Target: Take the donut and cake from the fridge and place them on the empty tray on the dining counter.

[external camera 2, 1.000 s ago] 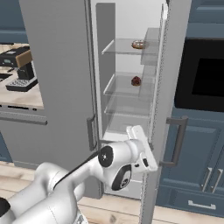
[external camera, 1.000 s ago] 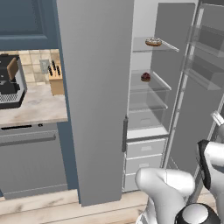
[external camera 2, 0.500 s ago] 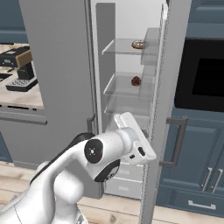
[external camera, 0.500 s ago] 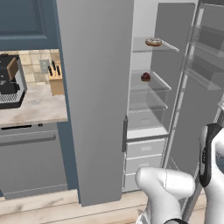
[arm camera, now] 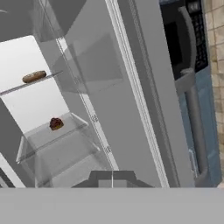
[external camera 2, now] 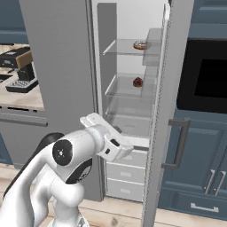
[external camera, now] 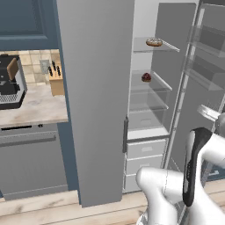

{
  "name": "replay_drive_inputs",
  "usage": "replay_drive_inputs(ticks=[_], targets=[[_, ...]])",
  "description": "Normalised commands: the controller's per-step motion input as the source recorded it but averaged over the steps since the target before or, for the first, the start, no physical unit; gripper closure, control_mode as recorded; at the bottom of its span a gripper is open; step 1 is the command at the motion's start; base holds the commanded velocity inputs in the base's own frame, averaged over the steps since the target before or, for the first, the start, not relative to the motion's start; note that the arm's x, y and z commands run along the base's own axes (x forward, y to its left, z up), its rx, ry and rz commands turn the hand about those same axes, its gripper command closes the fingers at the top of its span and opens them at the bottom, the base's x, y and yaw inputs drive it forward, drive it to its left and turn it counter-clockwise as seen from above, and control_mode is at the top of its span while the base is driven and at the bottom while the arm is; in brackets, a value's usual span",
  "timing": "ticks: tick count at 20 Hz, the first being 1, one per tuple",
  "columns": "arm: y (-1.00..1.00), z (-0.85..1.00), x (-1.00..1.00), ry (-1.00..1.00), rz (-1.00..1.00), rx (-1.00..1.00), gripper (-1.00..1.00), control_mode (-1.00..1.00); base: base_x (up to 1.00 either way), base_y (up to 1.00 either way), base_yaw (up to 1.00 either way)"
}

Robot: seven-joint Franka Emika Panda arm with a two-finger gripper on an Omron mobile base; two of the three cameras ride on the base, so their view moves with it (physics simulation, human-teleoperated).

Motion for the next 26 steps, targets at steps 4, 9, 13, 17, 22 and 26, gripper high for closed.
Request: replay_drive_inputs(ticks=[4,9,13,17,22,26], targets=[[0.35,0.21,0.08,0.25,0.06,-0.29,1.00,-1.00,0.00,0.00,0.00],[0.24,0.01,0.29,0.35,0.09,-0.19,-1.00,-1.00,0.00,0.00,0.00],[0.35,0.00,0.04,0.01,0.11,0.03,-1.00,-1.00,0.00,0.00,0.00],[0.41,0.00,0.22,-0.07,0.16,0.04,-1.00,-1.00,0.00,0.00,0.00],[-0.01,-0.03,0.26,-0.01,0.08,0.04,-1.00,1.00,0.25,-0.10,0.01],[0.00,0.00,0.00,0.00,0.00,0.00,-1.00,1.00,0.95,0.00,-0.06]])
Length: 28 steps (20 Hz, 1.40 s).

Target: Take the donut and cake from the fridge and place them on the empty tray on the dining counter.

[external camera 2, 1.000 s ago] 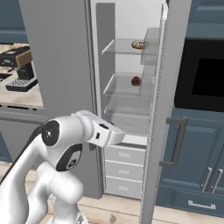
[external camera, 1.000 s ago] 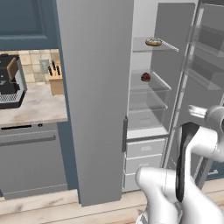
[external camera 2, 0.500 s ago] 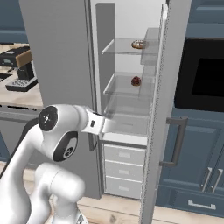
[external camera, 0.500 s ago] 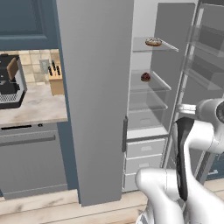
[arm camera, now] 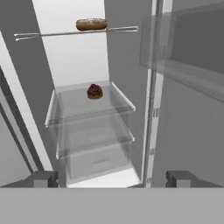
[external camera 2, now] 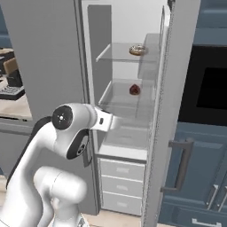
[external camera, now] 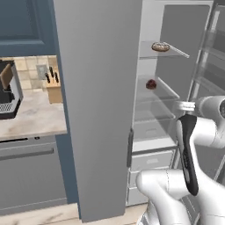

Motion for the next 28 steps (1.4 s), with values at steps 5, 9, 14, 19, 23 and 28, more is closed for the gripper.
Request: replay_drive_inputs(ticks=[5,9,14,19,23,28], targets=[[0.00,0.00,0.00,0.00,0.00,0.00,-1.00,1.00,0.86,0.14,-0.11],[0.00,0.00,0.00,0.00,0.00,0.00,-1.00,1.00,0.75,0.00,-0.16],[0.00,0.00,0.00,0.00,0.00,0.00,-1.00,1.00,0.56,0.09,-0.30],[0.00,0.00,0.00,0.00,0.00,0.00,-1.00,1.00,0.35,0.13,-0.30],[0.00,0.00,0.00,0.00,0.00,0.00,-1.00,1.00,0.36,0.01,-0.24],[0.00,0.00,0.00,0.00,0.00,0.00,-1.00,1.00,0.25,-0.72,-0.09]])
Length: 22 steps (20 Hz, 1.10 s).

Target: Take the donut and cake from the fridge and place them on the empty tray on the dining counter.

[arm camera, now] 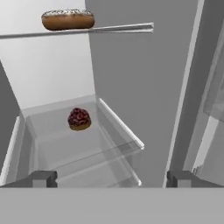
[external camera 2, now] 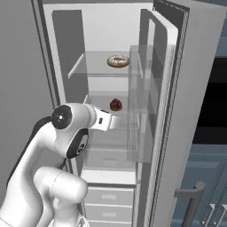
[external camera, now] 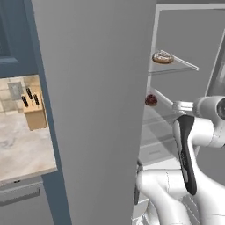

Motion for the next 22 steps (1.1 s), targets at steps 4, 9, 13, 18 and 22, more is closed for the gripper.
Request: replay_drive_inputs(ticks=[4,9,13,18,22], targets=[[0.00,0.00,0.00,0.00,0.00,0.00,-1.00,1.00,0.41,-0.17,-0.07],[0.00,0.00,0.00,0.00,0.00,0.00,-1.00,1.00,0.76,0.01,-0.02],[0.00,0.00,0.00,0.00,0.00,0.00,-1.00,1.00,0.64,-0.10,0.21],[0.11,0.00,0.17,0.00,0.08,-0.04,-1.00,-1.00,0.16,-0.01,0.07],[0.30,0.33,0.06,0.00,0.13,-0.08,-1.00,-1.00,0.00,0.00,0.00]])
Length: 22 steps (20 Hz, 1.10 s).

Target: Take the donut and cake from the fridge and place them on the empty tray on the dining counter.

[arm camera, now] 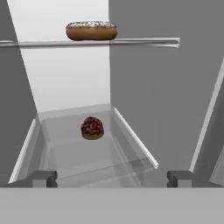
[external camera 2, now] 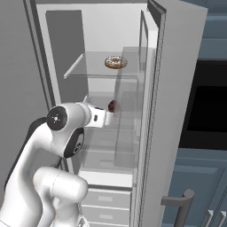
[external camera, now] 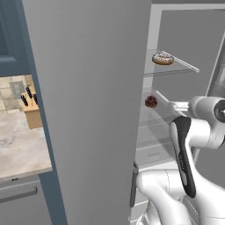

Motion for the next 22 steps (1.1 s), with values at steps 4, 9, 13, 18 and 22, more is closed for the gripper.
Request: replay_drive_inputs(ticks=[4,9,13,18,22], targets=[[0.24,0.49,0.02,0.00,0.07,-0.11,-1.00,-1.00,0.00,0.00,0.00],[0.03,0.76,0.00,0.00,0.00,-0.02,-1.00,-1.00,0.00,0.00,0.00],[0.00,0.63,0.00,0.00,0.00,0.02,-1.00,-1.00,0.00,0.00,0.00],[0.00,0.66,0.00,0.00,0.00,0.09,-1.00,-1.00,0.00,0.00,0.00],[0.00,0.32,0.02,0.00,0.00,0.05,-1.00,-1.00,0.00,0.00,0.00]])
